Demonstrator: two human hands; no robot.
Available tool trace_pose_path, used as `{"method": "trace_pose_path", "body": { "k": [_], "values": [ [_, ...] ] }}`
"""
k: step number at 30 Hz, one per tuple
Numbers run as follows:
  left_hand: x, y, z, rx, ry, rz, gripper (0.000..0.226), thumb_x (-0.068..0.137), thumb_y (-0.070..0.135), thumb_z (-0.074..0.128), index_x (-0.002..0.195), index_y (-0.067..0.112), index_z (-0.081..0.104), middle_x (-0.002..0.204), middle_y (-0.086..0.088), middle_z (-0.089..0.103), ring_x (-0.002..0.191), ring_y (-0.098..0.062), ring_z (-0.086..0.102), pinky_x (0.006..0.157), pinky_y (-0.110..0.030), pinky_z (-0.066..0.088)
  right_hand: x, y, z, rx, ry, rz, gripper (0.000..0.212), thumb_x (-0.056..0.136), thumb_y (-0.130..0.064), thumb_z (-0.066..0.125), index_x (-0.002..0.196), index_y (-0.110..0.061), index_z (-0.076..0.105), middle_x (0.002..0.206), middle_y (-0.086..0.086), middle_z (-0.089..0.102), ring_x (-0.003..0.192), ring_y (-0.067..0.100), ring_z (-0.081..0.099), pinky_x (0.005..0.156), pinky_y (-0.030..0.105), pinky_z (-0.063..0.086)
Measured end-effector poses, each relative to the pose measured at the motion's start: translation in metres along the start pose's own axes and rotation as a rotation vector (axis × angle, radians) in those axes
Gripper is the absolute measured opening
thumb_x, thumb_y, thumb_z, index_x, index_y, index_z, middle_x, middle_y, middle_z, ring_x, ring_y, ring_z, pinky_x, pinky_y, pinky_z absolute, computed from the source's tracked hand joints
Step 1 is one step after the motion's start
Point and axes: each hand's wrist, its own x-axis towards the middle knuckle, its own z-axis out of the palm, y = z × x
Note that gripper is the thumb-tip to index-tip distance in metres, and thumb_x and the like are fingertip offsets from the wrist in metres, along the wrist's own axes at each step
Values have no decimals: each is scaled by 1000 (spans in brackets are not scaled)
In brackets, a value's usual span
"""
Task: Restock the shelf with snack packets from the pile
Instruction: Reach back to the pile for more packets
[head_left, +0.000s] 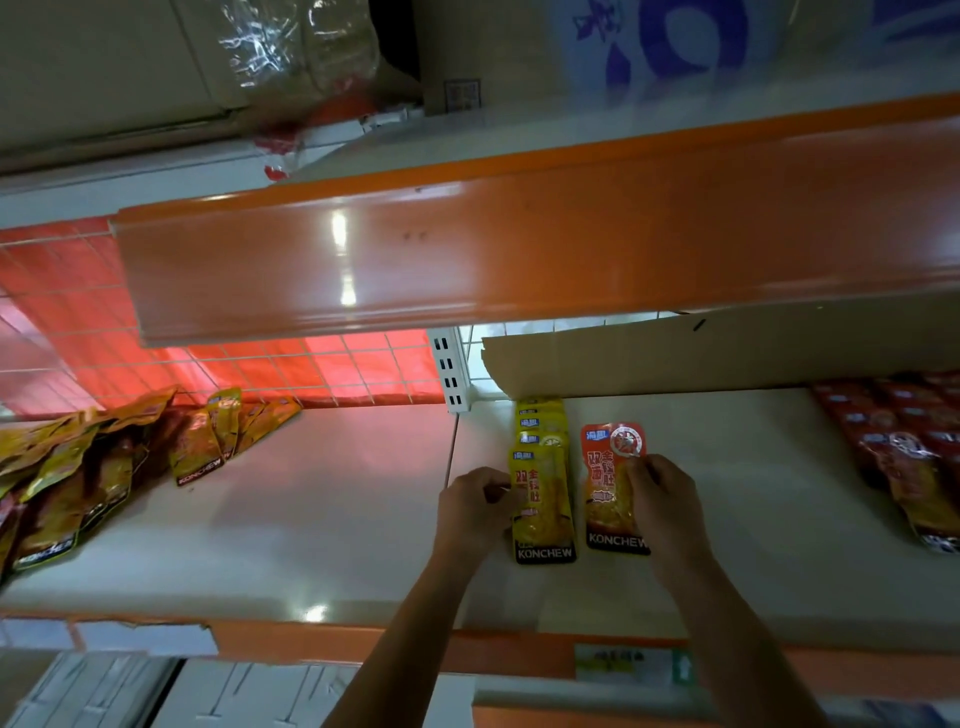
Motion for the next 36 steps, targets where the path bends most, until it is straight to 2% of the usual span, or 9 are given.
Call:
{"method": "trace_pose_path", "body": {
  "k": [6,13,15,17,20,26,30,32,36],
  "values": [
    [0,4,3,142,65,26,17,83,31,71,97,21,72,89,3,73,79,-11,66,76,-27,53,-1,1,-8,-32,-9,-16,20,97,-24,46,84,-16,60,87,9,66,79,25,63,76,41,52],
    [-10,31,20,273,280,207,27,87,28,67,112,20,66,103,-1,64,82,-18,65,68,-21,40,0,0,-18,-18,-45,-30,19,98,-25,44,101,-14,59,100,8,64,90,25,63,81,41,54],
    [-13,44,33,253,241,285,24,89,28,64,111,19,66,102,-2,66,83,-18,64,69,-20,42,1,1,-24,-14,-52,-41,19,99,-25,44,105,-14,58,102,7,63,89,22,62,77,34,52],
    [-18,57,51,193,185,342,23,90,26,63,111,17,65,99,-1,69,77,-9,61,68,-9,40,3,3,-32,-7,-47,-51,20,99,-24,44,108,-14,58,102,6,62,83,15,59,67,26,46],
    [-28,79,82,28,94,331,33,95,32,56,125,21,53,100,3,70,73,3,57,61,1,39,6,6,-50,-1,-27,-46,23,99,-24,43,112,-15,58,104,6,62,82,13,59,67,23,45],
    [-49,114,150,-82,-16,302,42,101,35,40,141,24,30,109,-4,68,92,-19,68,78,-31,56,15,18,-98,-108,95,-93,30,101,-27,40,119,-11,58,111,8,63,86,12,54,77,24,38],
    [-63,135,191,-208,-79,257,51,100,35,43,146,30,21,122,-2,63,96,-8,64,73,-10,50,22,31,-138,-173,139,-133,35,101,-30,39,122,-9,57,114,10,65,88,11,56,78,21,40],
    [-70,145,208,-290,-124,240,51,100,34,46,144,36,22,122,2,61,98,-7,63,73,-8,50,24,37,-158,-224,176,-174,33,101,-28,40,123,-9,57,113,10,64,87,10,55,75,18,40],
    [-80,159,238,-270,-166,258,36,100,31,48,134,38,39,117,10,61,88,11,55,75,0,44,31,51,-200,-359,286,-248,28,96,-18,48,119,-8,60,114,12,61,105,27,56,87,32,45]
  ]
}}
